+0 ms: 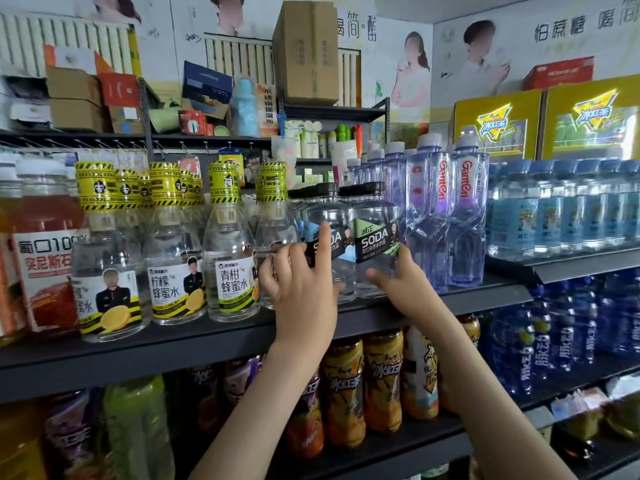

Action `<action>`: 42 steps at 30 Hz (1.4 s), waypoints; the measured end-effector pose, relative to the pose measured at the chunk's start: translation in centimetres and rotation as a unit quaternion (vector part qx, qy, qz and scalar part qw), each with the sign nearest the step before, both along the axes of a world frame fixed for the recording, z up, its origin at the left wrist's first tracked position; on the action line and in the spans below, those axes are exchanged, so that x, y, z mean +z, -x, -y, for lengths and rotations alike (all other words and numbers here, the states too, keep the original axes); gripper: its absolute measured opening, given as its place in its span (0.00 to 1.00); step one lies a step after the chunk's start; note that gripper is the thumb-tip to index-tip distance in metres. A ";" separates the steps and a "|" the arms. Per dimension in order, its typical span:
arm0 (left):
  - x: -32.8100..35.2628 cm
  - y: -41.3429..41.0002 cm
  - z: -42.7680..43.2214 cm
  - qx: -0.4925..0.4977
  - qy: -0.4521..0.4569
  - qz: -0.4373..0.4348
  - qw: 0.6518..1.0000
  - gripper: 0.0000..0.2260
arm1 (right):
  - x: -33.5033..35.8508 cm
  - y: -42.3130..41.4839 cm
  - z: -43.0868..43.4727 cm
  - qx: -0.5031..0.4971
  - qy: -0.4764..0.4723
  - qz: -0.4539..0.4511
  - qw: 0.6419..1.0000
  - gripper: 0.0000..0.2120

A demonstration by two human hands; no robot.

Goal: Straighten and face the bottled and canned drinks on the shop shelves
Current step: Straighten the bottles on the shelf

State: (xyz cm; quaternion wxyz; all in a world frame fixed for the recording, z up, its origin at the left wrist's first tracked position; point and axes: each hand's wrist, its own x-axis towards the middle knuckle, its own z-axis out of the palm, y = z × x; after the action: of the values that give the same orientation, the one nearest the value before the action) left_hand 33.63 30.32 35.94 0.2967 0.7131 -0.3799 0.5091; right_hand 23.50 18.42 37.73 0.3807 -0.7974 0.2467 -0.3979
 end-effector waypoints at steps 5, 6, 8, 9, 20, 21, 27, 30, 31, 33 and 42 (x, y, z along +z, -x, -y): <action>0.1 0.8 0.3 0.012 -0.010 -0.022 1.000 0.43 | 0.3 0.6 0.8 -0.022 0.036 -0.057 0.997 0.29; 0.1 1.2 0.3 0.013 -0.008 -0.027 1.000 0.41 | 0.4 0.7 0.6 -0.041 0.059 -0.064 0.995 0.28; 0.2 2.3 0.6 0.007 0.005 -0.031 0.999 0.36 | 0.2 1.2 0.0 -0.081 0.111 -0.048 0.989 0.26; 0.2 2.9 0.9 -0.001 0.017 -0.027 1.000 0.34 | 0.0 1.6 -0.3 -0.093 0.137 -0.027 0.986 0.24; 0.6 11.3 9.2 -0.147 0.010 -0.119 0.982 0.23 | -1.3 9.3 9.0 -0.164 0.137 0.154 0.965 0.27; 0.7 12.0 10.2 -0.145 0.009 -0.146 0.979 0.24 | -1.5 9.5 10.2 -0.147 0.124 0.132 0.972 0.32; 1.7 13.9 14.2 -0.053 0.029 -0.255 0.965 0.34 | -1.4 9.2 14.7 -0.013 0.103 0.044 0.994 0.36; 1.8 14.1 15.0 -0.013 0.027 -0.285 0.958 0.35 | -1.0 9.0 15.7 0.025 0.117 0.012 0.993 0.38; 1.8 14.1 15.2 0.005 0.028 -0.285 0.958 0.35 | -0.9 9.1 15.9 0.035 0.116 0.010 0.993 0.39; 1.6 14.4 15.3 0.042 0.034 -0.268 0.962 0.35 | -0.8 9.1 16.4 0.053 0.103 0.007 0.993 0.40; 0.9 13.8 15.5 0.154 0.025 -0.214 0.964 0.36 | -0.4 9.4 16.9 0.139 0.075 0.012 0.987 0.21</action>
State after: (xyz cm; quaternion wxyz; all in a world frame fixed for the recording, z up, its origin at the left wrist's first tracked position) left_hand 19.87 14.82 36.79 0.3070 0.8475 -0.1805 0.3935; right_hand 14.09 1.53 37.32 0.3746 -0.8451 0.0987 -0.3684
